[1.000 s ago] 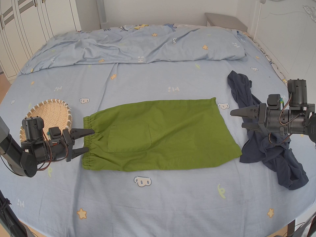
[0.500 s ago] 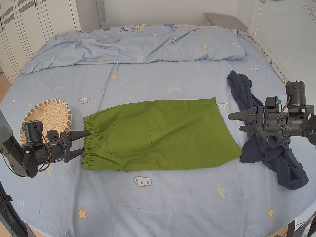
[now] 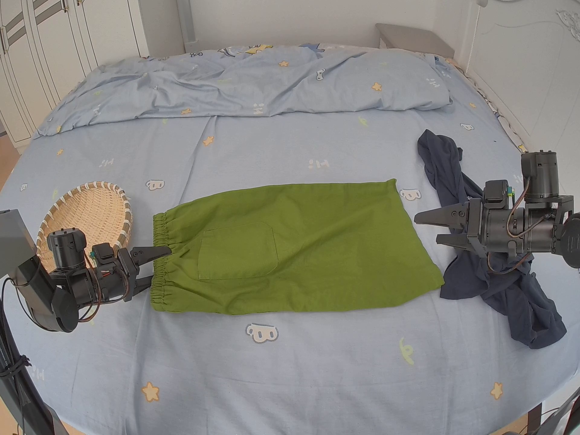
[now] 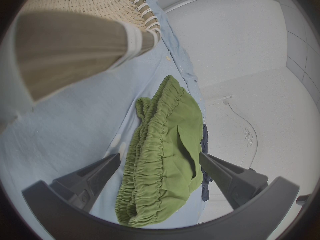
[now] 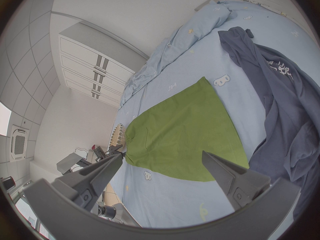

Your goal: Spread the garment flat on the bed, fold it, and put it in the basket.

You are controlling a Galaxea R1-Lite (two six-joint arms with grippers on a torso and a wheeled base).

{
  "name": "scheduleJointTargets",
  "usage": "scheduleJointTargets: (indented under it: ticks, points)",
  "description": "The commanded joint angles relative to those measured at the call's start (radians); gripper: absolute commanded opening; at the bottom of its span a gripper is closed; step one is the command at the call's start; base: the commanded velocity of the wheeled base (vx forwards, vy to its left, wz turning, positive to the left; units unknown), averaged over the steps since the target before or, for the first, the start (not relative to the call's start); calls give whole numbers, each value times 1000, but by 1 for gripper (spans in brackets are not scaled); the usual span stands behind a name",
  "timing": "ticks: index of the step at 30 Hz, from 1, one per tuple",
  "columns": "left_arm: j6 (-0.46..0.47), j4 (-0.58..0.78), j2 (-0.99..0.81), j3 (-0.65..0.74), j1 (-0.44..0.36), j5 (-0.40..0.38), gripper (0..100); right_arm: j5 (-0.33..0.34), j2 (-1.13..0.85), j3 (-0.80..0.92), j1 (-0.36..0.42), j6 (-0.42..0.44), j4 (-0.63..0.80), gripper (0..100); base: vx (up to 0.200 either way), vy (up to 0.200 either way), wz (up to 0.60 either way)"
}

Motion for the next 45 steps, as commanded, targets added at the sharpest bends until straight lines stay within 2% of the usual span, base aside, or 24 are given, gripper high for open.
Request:
scheduleJointTargets:
  ticks: [1, 11, 19, 20, 28, 29, 31, 37, 39, 41, 45]
  points:
    - [28, -12, 20, 15, -31, 2, 100, 0, 3, 4, 7, 0, -2, 100, 0, 0, 0]
    - [40, -14, 47, -6, -77, 37, 100, 0, 3, 7, 10, -2, -4, 100, 0, 0, 0]
    - [38, -14, 47, -18, -94, 37, 100, 0, 2, 7, 12, -2, -4, 100, 0, 0, 0]
    - [38, -15, 47, -18, -95, 37, 0, 0, 2, 7, 12, -2, -4, 100, 0, 0, 0]
    - [31, -29, 42, -32, -87, 37, 0, -6, 32, -13, -24, 1, -11, 100, 0, 0, 0]
    - [29, -27, 39, -40, -84, 36, 0, -3, 86, -30, -65, -2, -28, 100, 0, 0, 0]
    - [25, -26, 37, -40, -80, 36, 0, -1, 115, -41, -85, -8, -44, 100, 0, 0, 0]
    - [9, -8, 7, -32, -46, 14, 0, -1, 293, -151, -123, -155, -27, 100, 0, 0, 0]
    - [9, 5, 1, -34, -37, 1, 0, -1, 331, -185, -123, -170, -5, 100, 0, 0, 0]
    - [9, 48, -29, -38, -6, -58, 0, -1, 420, -280, -125, -213, 76, 100, 0, 0, 0]
    - [11, 81, -56, -41, 41, -127, 0, -9, 469, -340, -125, -264, 136, 100, 0, 0, 0]
